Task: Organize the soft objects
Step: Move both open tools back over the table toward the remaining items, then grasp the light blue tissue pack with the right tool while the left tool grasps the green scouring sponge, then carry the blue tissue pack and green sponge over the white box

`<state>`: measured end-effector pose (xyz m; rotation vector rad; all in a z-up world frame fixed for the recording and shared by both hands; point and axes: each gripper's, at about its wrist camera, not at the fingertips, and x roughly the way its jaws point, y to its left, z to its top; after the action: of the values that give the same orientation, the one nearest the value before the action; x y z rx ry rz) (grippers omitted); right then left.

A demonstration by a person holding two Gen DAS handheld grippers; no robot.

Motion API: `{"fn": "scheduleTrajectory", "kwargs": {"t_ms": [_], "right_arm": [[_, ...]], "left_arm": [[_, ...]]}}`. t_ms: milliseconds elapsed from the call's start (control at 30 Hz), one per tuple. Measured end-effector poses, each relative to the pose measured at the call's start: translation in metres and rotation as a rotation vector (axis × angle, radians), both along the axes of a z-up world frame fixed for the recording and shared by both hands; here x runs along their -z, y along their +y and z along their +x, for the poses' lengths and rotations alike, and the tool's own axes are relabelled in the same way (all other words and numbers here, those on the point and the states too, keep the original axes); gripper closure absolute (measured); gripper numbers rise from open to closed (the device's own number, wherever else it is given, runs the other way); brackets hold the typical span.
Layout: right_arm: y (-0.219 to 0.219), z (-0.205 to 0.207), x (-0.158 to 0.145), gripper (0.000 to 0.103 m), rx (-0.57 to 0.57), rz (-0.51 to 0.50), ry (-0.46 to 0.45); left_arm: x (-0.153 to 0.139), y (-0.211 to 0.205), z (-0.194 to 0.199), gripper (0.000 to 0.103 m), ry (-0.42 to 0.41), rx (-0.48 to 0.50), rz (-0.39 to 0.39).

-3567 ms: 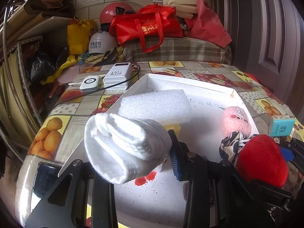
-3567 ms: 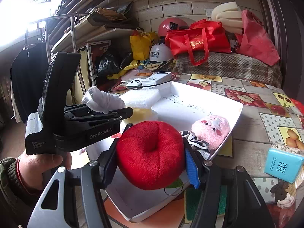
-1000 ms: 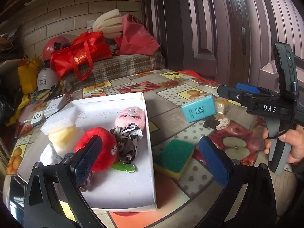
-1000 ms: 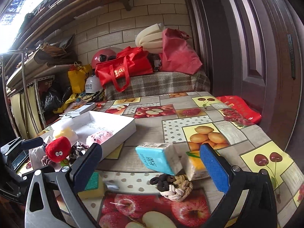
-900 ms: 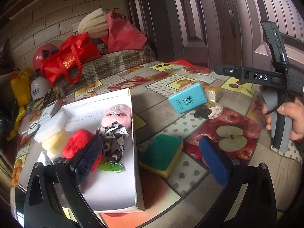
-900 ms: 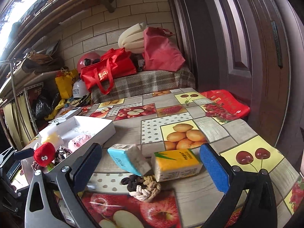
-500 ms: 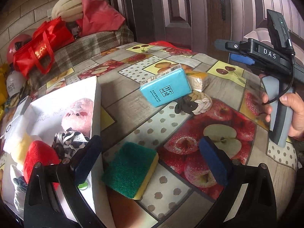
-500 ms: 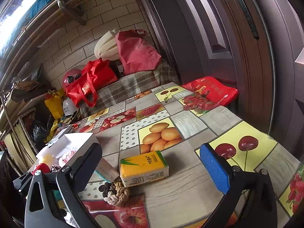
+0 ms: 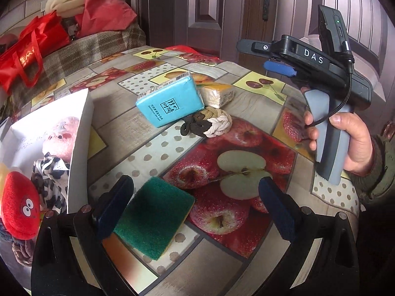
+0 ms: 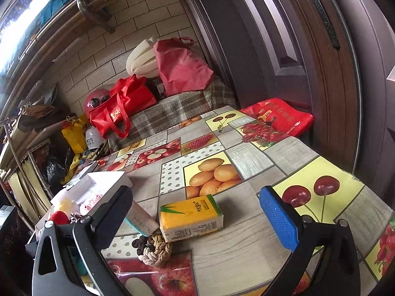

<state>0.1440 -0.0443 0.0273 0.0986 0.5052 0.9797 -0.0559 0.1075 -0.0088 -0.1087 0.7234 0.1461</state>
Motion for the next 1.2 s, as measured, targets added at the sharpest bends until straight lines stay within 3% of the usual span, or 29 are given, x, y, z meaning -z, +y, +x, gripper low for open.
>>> {"fn": "scheduleTrajectory", "kwargs": {"t_ms": [133,267,400,567,733,833,900,933,967,1133,1200], "right_arm": [[0.001,0.001,0.001,0.000,-0.007,-0.010,-0.001],[0.021,-0.007,0.000,0.000,-0.127,-0.055,-0.018],[0.056,-0.035,-0.001,0.001,-0.276,-0.145,-0.136],[0.095,-0.055,0.007,0.001,-0.326,-0.284,-0.219],[0.113,-0.048,0.017,0.017,-0.370,-0.361,-0.172],[0.121,-0.047,0.024,0.046,-0.418,-0.399,-0.137],[0.123,-0.048,0.026,0.072,-0.442,-0.410,-0.130],[0.122,-0.050,0.026,0.077,-0.452,-0.404,-0.135],[0.119,-0.052,0.024,0.076,-0.449,-0.392,-0.148],[0.090,-0.065,0.005,0.077,-0.362,-0.249,-0.270],[0.079,-0.065,0.000,0.077,-0.336,-0.198,-0.270]], "left_arm": [[0.003,0.010,-0.001,0.001,0.033,-0.034,-0.014],[0.010,0.004,0.005,0.001,0.095,-0.014,0.024],[0.015,0.002,0.006,0.006,0.124,-0.031,0.053],[0.016,0.006,0.004,0.010,0.121,-0.047,0.048],[0.019,0.004,0.006,0.010,0.142,-0.050,0.066],[0.019,0.007,0.006,0.018,0.140,-0.068,0.070],[0.018,0.009,0.004,0.041,0.130,-0.088,0.079],[0.016,0.010,0.001,0.049,0.114,-0.095,0.077],[0.014,0.011,-0.003,0.056,0.092,-0.093,0.068],[-0.001,0.014,-0.020,0.057,-0.025,-0.122,0.062],[-0.006,0.009,-0.026,0.057,-0.069,-0.123,0.090]]}}
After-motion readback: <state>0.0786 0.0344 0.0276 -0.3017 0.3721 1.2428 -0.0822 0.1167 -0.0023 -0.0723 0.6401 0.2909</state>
